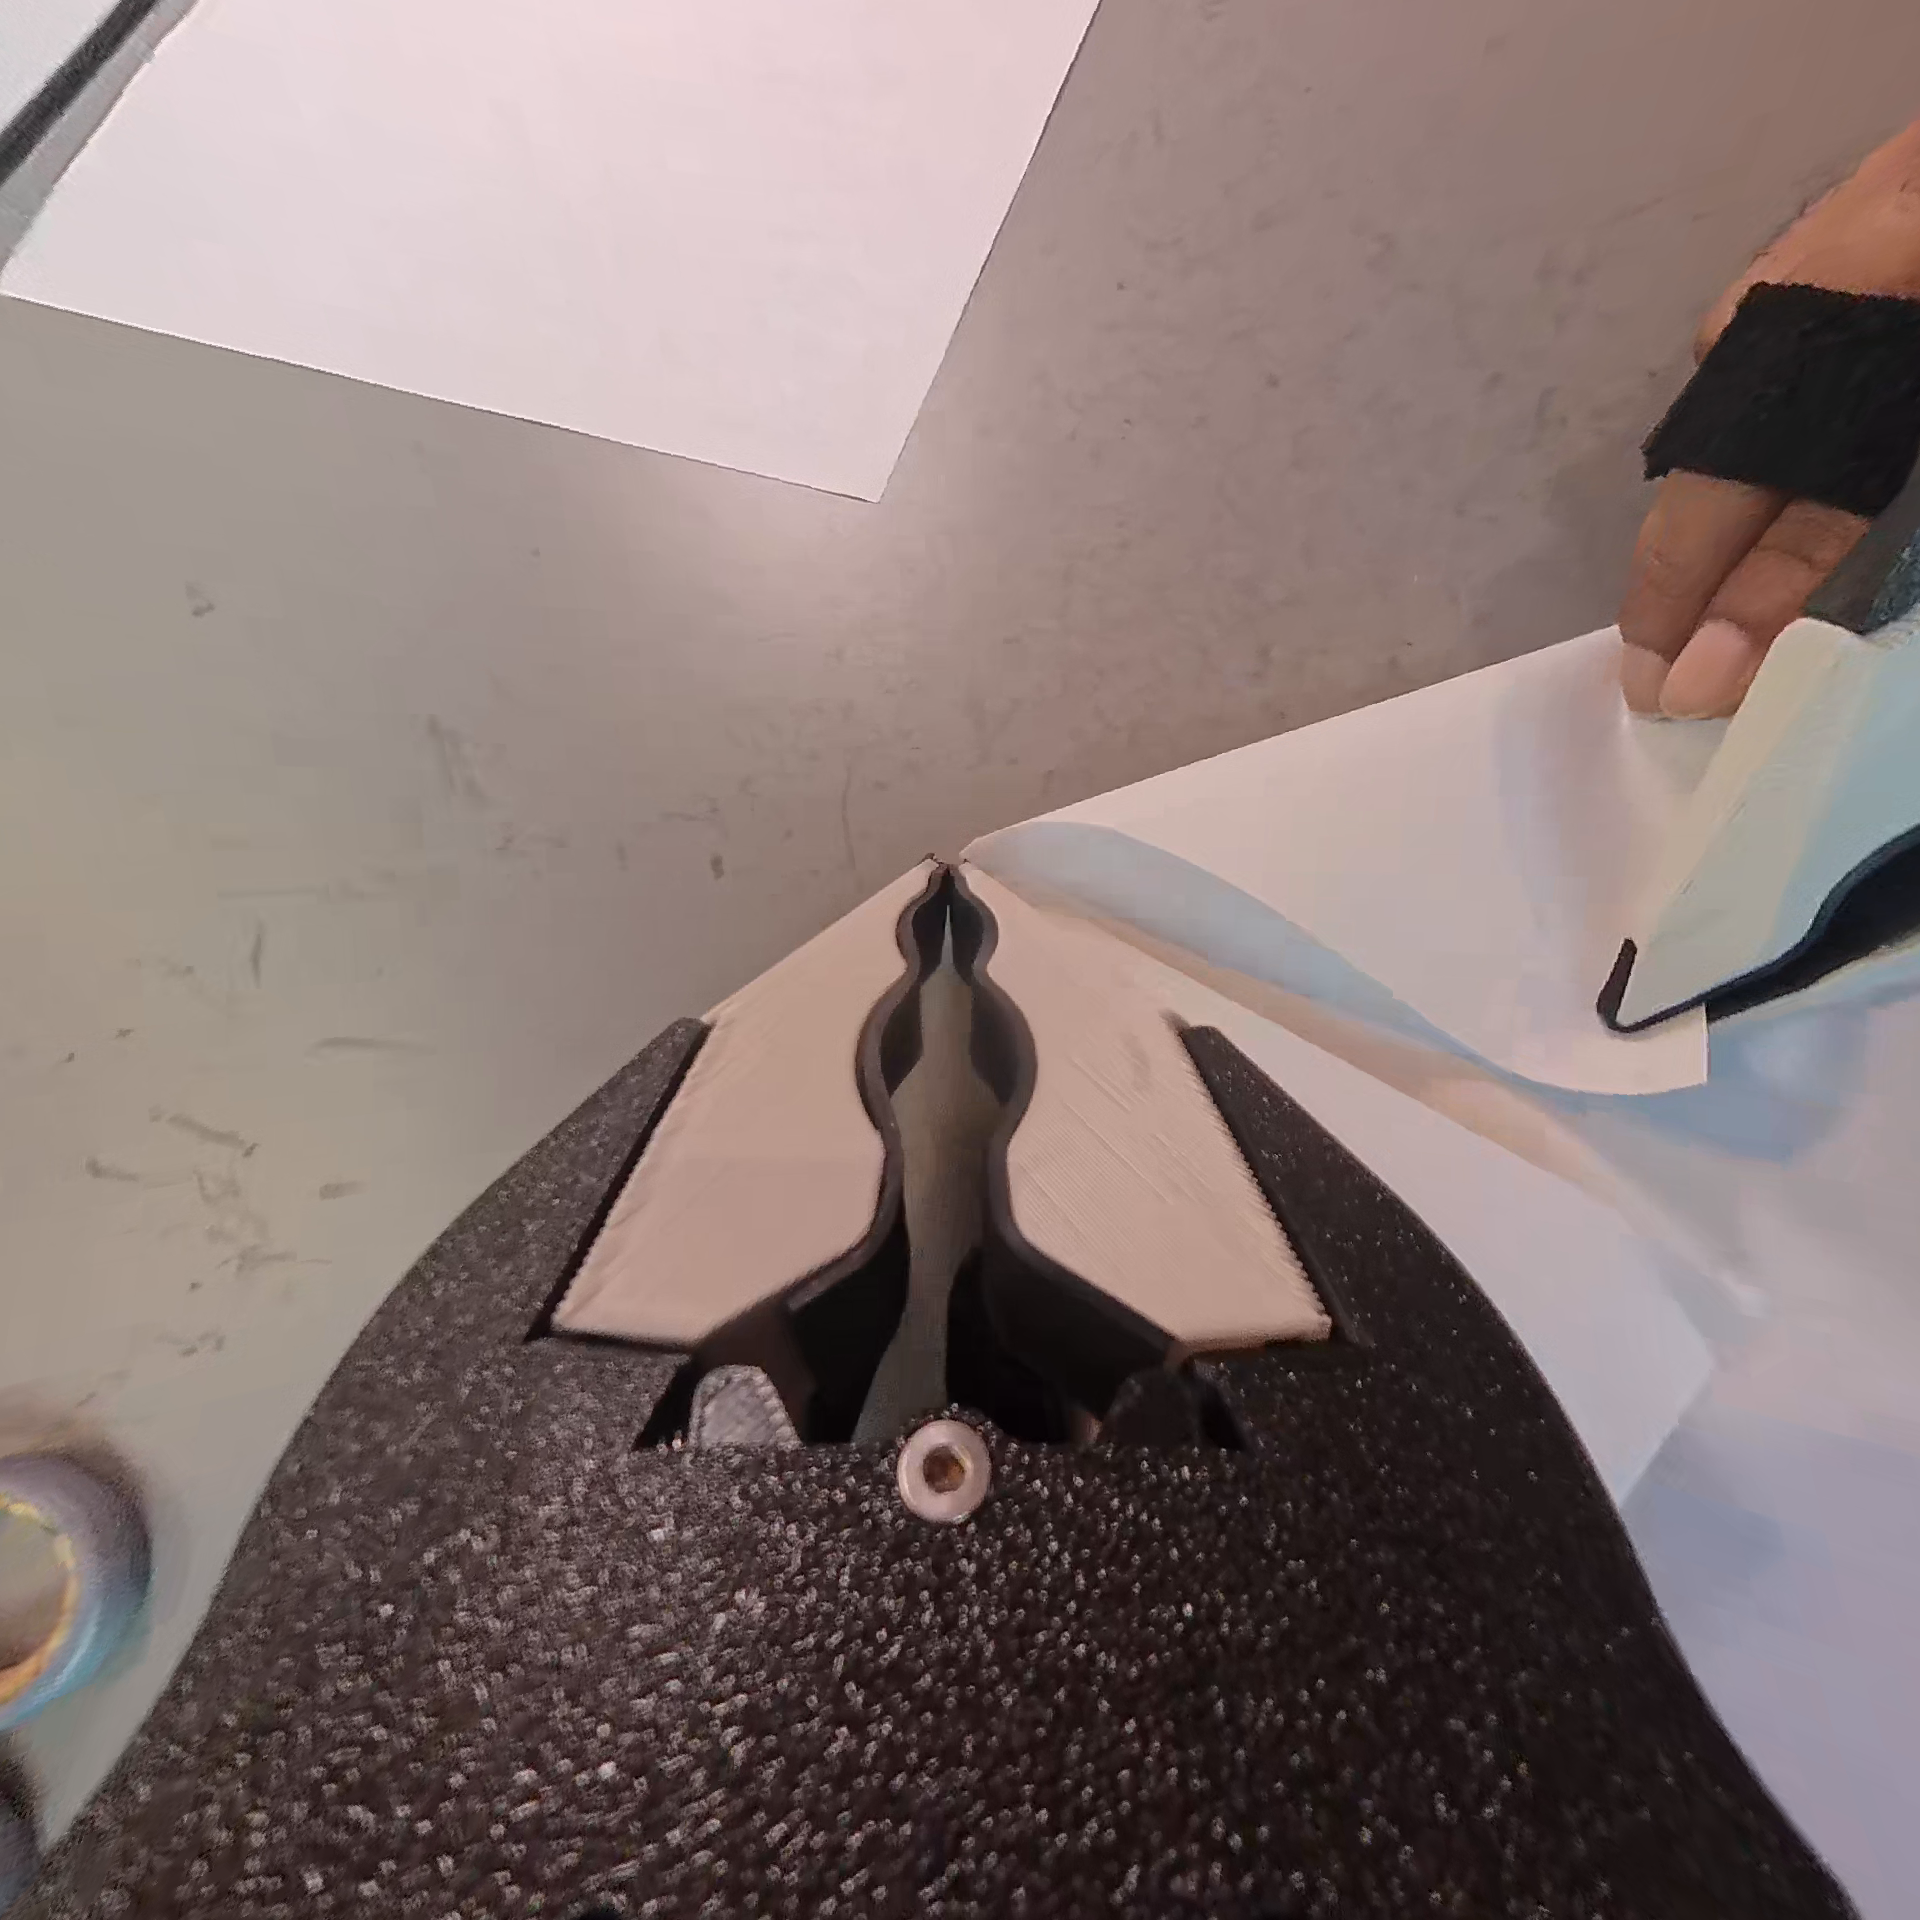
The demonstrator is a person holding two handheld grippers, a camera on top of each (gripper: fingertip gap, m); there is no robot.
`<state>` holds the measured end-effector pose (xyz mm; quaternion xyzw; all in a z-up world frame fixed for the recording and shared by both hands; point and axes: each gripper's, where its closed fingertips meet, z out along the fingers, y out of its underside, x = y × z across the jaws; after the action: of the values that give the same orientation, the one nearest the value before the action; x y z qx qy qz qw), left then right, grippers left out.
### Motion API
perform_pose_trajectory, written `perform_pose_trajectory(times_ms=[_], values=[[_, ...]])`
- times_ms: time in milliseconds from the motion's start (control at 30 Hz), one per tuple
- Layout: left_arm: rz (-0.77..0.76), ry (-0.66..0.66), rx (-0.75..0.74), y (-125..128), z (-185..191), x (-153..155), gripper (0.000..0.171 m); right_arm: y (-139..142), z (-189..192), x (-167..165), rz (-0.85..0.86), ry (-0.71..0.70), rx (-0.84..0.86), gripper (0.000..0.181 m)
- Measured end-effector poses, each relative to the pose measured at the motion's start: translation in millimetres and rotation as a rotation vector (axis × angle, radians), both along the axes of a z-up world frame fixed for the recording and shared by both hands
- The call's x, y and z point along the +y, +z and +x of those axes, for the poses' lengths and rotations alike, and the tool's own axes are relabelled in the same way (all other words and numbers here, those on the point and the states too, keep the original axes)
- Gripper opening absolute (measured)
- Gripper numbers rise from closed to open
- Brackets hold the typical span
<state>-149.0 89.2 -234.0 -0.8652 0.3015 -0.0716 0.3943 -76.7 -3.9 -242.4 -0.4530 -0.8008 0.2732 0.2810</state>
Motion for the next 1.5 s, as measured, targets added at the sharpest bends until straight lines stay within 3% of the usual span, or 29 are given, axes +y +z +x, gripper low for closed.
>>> perform_pose_trajectory(times_ms=[200,300,467,733,933,1133,1300,1500], values=[[-0.003,-0.18,-0.015,15,-3,-13,0.0,0,11,18,0.049,0.102,0.018,0.0],[0.025,-0.298,0.048,10,9,-9,0.0,0,18,25,0.059,0.209,0.022,0.0],[-0.017,-0.356,0.142,-7,14,7,0.0,0,31,40,0.066,0.302,-0.027,0.0],[-0.133,-0.256,-0.048,-2,18,17,0.0,0,37,42,0.047,0.343,-0.027,0.0],[-0.151,-0.254,-0.028,-9,14,21,0.0,0,37,43,0.054,0.362,-0.025,0.0],[-0.119,-0.258,-0.094,8,15,21,0.0,0,35,45,0.056,0.371,-0.018,0.0],[-0.139,-0.244,-0.051,-9,15,24,0.0,3,29,48,0.069,0.381,-0.008,0.0],[-0.173,-0.183,-0.08,-10,12,28,0.0,10,25,49,0.077,0.35,-0.001,0.0]])
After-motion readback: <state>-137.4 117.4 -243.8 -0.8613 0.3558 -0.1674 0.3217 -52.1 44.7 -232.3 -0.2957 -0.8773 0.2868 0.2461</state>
